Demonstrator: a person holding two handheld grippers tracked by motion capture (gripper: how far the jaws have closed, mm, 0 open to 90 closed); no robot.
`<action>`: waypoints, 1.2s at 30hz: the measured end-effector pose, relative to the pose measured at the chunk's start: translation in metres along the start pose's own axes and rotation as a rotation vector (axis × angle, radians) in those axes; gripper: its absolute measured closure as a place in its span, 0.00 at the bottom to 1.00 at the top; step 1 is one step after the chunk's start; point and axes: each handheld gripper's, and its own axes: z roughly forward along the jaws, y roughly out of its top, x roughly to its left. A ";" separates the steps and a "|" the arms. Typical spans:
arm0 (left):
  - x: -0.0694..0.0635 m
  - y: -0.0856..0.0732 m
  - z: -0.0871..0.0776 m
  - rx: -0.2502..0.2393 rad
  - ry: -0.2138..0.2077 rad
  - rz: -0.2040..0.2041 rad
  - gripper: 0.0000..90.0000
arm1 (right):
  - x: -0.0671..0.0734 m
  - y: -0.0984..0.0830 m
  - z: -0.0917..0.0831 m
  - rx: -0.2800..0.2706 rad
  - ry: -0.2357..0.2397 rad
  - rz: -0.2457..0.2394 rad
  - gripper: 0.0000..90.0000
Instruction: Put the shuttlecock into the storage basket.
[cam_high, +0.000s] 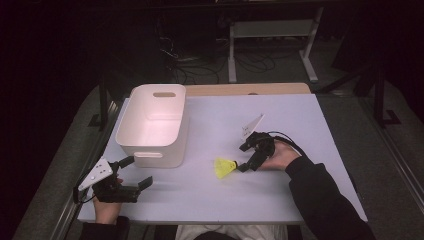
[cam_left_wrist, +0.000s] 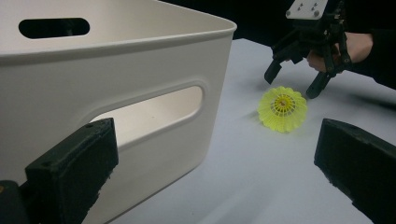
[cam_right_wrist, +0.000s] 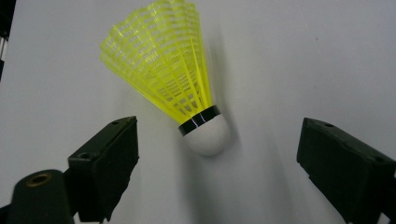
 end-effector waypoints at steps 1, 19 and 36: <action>0.000 0.000 0.000 0.000 0.000 0.000 0.00 | 0.000 0.000 0.000 -0.002 0.002 -0.006 0.15; 0.000 0.000 0.000 0.001 0.000 0.001 0.00 | 0.003 0.002 0.014 0.042 0.026 -0.071 0.35; 0.000 0.000 0.000 0.003 0.000 0.003 0.00 | 0.001 0.000 0.015 0.058 0.042 -0.105 0.67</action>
